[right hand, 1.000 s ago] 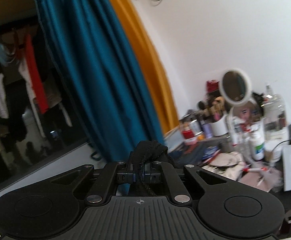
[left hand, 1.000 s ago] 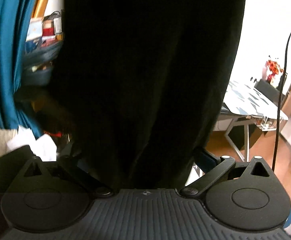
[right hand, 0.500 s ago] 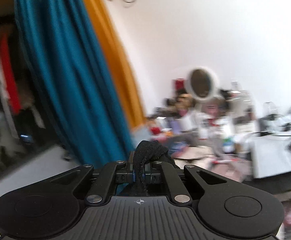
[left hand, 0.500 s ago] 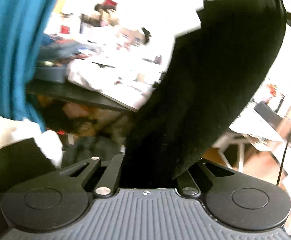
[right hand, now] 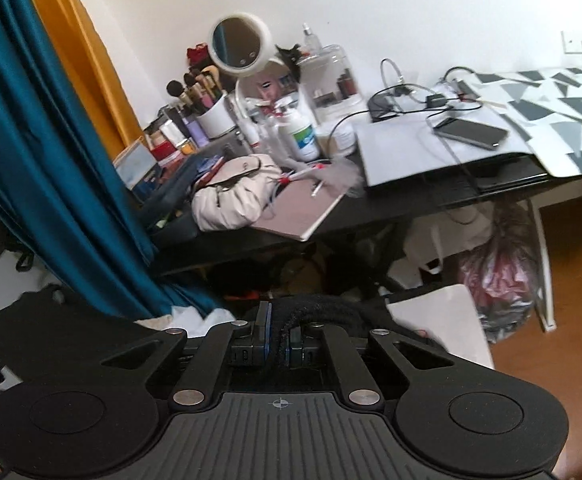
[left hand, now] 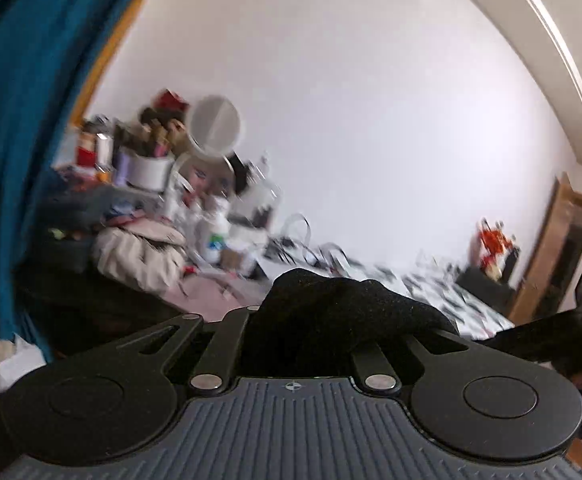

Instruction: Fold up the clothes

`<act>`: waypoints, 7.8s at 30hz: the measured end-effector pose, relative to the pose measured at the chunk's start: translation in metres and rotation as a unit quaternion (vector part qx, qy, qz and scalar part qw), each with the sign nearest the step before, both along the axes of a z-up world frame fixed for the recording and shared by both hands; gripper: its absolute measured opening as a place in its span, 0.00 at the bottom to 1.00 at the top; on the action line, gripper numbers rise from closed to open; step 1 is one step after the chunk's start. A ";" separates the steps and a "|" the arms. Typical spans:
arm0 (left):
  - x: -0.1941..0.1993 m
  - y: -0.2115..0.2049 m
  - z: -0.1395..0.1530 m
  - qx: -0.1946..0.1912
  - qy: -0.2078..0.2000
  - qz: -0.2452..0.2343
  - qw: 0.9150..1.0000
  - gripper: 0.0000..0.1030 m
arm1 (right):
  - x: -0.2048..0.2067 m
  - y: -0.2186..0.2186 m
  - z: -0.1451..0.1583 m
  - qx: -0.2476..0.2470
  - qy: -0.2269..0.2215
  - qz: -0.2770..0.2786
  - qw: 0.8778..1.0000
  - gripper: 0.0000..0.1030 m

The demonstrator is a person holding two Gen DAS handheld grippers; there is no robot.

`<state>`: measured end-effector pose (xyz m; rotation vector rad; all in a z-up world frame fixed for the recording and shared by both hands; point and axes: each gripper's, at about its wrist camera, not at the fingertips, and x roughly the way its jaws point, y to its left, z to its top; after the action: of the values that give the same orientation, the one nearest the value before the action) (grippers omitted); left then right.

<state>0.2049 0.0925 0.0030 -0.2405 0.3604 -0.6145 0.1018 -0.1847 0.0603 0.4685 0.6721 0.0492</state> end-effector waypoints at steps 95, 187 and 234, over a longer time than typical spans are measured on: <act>0.304 -0.953 -0.086 0.150 0.234 0.147 0.949 0.05 | 0.285 -1.088 -0.210 -0.082 0.118 -0.208 0.967 0.25; 0.402 -0.858 -0.197 -0.022 0.385 0.258 0.886 0.06 | 0.391 -0.946 -0.192 -0.123 0.077 0.033 0.989 0.55; 0.442 -0.831 -0.190 0.030 0.392 0.203 0.897 0.21 | 0.449 -0.895 -0.174 -0.092 0.089 0.146 0.981 0.48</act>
<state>0.6473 -0.7388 -0.1868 -0.4897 1.0766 -0.0622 0.5505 -1.0797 -0.1139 0.1945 0.9089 0.2223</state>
